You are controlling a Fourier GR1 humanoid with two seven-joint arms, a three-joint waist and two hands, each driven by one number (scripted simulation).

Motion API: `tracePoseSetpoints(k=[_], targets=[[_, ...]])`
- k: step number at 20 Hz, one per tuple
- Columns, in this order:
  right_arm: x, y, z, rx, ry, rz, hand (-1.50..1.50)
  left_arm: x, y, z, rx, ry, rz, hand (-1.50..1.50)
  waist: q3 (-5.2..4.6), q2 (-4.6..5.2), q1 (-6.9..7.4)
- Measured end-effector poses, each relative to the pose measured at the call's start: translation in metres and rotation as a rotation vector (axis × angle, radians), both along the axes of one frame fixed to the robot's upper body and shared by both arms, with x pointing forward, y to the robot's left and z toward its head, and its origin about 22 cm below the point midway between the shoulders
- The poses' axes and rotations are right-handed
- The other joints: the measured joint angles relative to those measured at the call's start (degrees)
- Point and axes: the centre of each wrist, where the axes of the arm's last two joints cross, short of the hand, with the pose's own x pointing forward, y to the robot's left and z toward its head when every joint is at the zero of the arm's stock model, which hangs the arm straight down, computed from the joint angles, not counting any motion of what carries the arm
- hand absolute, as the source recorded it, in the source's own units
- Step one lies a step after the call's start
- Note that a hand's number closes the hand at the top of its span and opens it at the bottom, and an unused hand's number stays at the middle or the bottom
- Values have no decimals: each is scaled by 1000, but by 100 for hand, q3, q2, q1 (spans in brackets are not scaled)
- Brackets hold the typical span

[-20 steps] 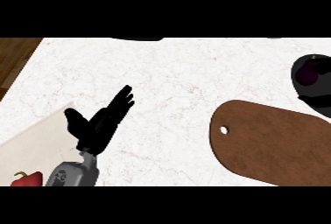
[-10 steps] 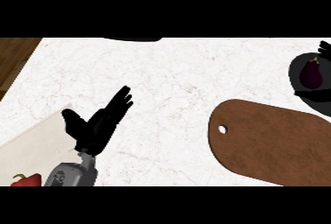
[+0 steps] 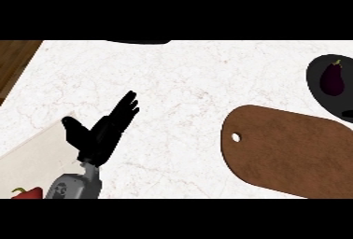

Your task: Pick the eggplant from the cutting board and place it in the pan

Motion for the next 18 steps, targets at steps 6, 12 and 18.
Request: tracePoseSetpoints(k=[6, 12, 18], targets=[[-16, -22, 10, 0, 58, 26, -150, -1, 2, 0, 2, 5, 6, 0, 15, -22, -76], [-26, -35, 19, -6, 77, 29, -150, -2, 3, -2, 2, 6, 17, 0, 24, -32, -133], [-35, -44, 26, -28, 102, 41, -150, -5, 7, -5, -6, 19, 27, 0, 25, -54, -167]])
